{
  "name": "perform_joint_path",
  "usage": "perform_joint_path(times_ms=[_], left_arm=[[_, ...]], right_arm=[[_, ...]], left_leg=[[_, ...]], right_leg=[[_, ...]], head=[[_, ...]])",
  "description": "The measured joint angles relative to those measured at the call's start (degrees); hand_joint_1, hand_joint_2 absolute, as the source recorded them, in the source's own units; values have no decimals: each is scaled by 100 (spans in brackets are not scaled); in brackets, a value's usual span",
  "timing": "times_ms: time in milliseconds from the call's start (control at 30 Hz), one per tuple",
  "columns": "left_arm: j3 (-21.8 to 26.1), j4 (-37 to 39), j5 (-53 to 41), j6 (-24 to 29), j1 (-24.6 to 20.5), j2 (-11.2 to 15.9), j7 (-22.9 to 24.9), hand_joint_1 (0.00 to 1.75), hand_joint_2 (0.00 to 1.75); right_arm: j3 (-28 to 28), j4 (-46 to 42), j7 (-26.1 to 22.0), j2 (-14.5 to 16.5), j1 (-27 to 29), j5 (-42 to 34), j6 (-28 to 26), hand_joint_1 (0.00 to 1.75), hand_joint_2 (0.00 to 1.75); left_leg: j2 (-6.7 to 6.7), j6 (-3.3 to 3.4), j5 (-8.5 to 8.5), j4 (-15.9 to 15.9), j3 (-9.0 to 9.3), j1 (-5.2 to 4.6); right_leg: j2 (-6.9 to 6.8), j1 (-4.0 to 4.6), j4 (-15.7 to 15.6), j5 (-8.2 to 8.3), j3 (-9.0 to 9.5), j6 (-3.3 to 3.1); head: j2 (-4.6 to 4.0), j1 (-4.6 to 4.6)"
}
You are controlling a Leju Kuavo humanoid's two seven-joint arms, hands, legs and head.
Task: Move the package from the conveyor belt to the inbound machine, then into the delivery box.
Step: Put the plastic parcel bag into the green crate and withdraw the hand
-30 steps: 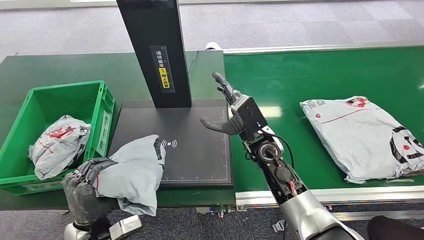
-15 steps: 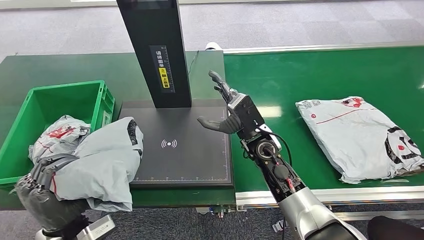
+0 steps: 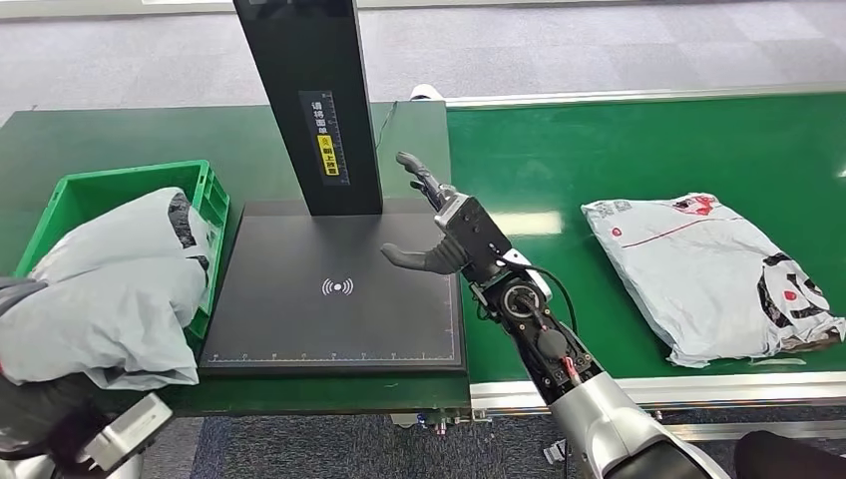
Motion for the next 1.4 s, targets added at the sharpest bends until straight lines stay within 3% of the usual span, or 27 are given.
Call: perform_joint_path(times_ms=[233,333,500,600,633,700,733,767,900,1133,1400], left_arm=[[1542,1328,-1330,-2,-1175,263,33,175,175],[2163,2101,-2189,-2,-1649,397,344,175,175],[2633,3132,-2889,-2,-2155,785,1451,175,175],[2790,3447,-2790,-6,-2277,984,1494,164,175],[2838,3514,-2727,-15,-2299,1030,1440,137,175],[2915,3649,-2607,-25,-2347,1099,1294,57,175],[2941,3726,-2559,-22,-2373,1121,1198,18,175],[2961,3807,-2532,-15,-2401,1132,1085,2,175],[2943,4157,-2501,-7,-2469,1130,663,0,175],[2352,4777,-2053,-1,-2485,1123,505,0,175],[1110,5239,777,-83,-2267,1275,511,0,175]], right_arm=[[113,79,8,34,-8,56,8,0,175],[140,98,9,27,-9,61,-4,0,175],[159,109,9,5,-9,61,-8,0,175],[173,109,9,-10,-9,64,-7,0,175],[179,112,9,-15,-11,66,-3,0,175],[192,127,10,-22,-20,66,10,0,175],[198,138,10,-24,-28,66,16,0,175],[205,150,9,-26,-39,66,22,0,175],[229,200,-16,-32,-89,59,50,0,175],[264,311,-58,-43,-185,51,82,0,175],[314,395,-75,-46,-246,68,165,0,175]], left_leg=[[3,0,2,0,2,1],[7,0,3,1,2,0],[9,-1,2,1,1,1],[11,-1,1,0,0,1],[11,-1,1,0,-1,1],[8,-1,1,1,-2,1],[6,-1,1,1,-2,0],[4,0,1,1,-3,0],[7,0,2,2,-2,-1],[7,0,2,3,-1,-1],[3,0,1,2,-3,-1]], right_leg=[[1,1,2,1,0,0],[2,1,2,1,-2,0],[3,2,3,1,-6,0],[4,3,3,1,-8,0],[4,3,3,1,-9,0],[3,2,3,0,-10,0],[2,2,2,1,-10,0],[2,1,2,1,-9,0],[2,-1,2,2,-8,0],[2,0,2,2,-8,0],[1,0,2,2,-6,0]], head=[[0,1],[0,1],[0,0],[0,1],[0,1],[0,1],[0,2],[0,2],[0,1],[0,0],[0,1]])
